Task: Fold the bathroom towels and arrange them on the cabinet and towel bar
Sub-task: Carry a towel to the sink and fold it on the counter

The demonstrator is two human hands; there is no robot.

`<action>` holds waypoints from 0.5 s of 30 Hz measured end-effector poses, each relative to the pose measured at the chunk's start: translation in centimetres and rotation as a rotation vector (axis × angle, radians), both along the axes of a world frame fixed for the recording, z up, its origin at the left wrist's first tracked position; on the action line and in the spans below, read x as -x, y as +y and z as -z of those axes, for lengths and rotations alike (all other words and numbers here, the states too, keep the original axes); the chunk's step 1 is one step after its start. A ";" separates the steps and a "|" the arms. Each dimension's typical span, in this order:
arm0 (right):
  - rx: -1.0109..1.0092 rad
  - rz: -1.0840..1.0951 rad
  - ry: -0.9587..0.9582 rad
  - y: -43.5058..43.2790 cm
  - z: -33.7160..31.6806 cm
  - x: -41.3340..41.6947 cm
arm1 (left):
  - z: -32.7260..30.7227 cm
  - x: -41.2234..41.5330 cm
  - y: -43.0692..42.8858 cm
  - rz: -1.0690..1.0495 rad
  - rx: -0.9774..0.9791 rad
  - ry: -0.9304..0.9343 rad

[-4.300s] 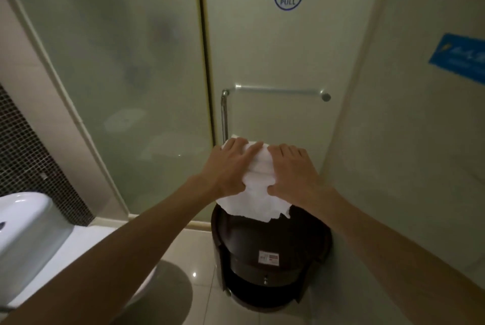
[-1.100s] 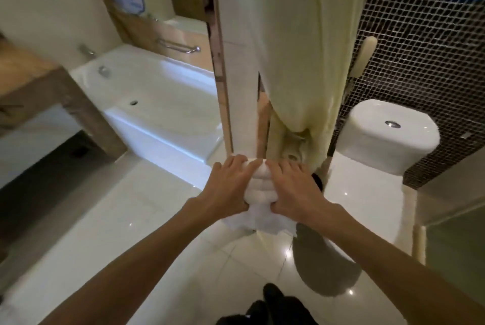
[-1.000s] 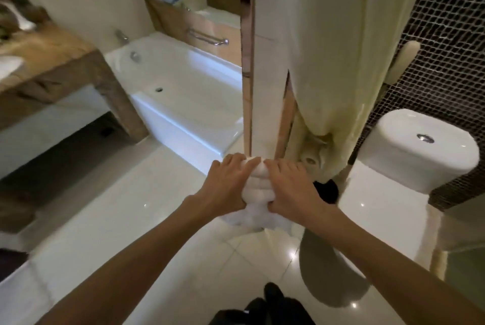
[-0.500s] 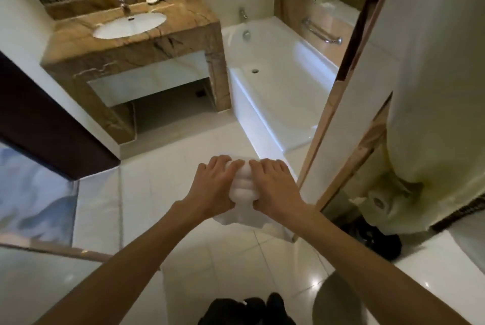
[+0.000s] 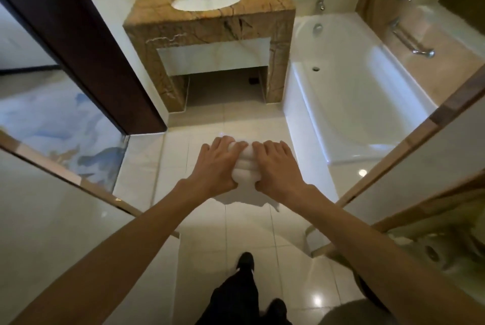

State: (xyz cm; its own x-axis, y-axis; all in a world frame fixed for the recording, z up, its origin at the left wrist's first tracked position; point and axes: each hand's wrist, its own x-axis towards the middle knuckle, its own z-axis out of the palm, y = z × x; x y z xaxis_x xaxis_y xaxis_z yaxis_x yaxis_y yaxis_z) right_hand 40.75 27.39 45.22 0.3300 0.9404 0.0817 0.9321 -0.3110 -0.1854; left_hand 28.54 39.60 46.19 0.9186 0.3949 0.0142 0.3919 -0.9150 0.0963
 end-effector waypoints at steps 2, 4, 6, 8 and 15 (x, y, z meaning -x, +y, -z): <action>0.011 -0.017 -0.019 2.0 -0.1 -0.4 | 0.0 -0.2 1.8 -0.017 0.009 -0.017; 0.023 -0.027 -0.035 4.1 -0.4 -1.0 | -0.1 -0.7 3.7 -0.022 0.013 -0.031; 0.029 -0.023 -0.048 6.1 -0.6 -1.8 | -0.1 -1.5 5.8 -0.023 -0.005 -0.036; 0.039 -0.018 -0.072 8.0 -0.6 -2.7 | 0.1 -2.3 7.8 -0.030 -0.024 -0.046; 0.073 -0.008 -0.082 13.2 -0.2 -5.6 | 0.5 -5.3 13.1 -0.026 -0.004 -0.022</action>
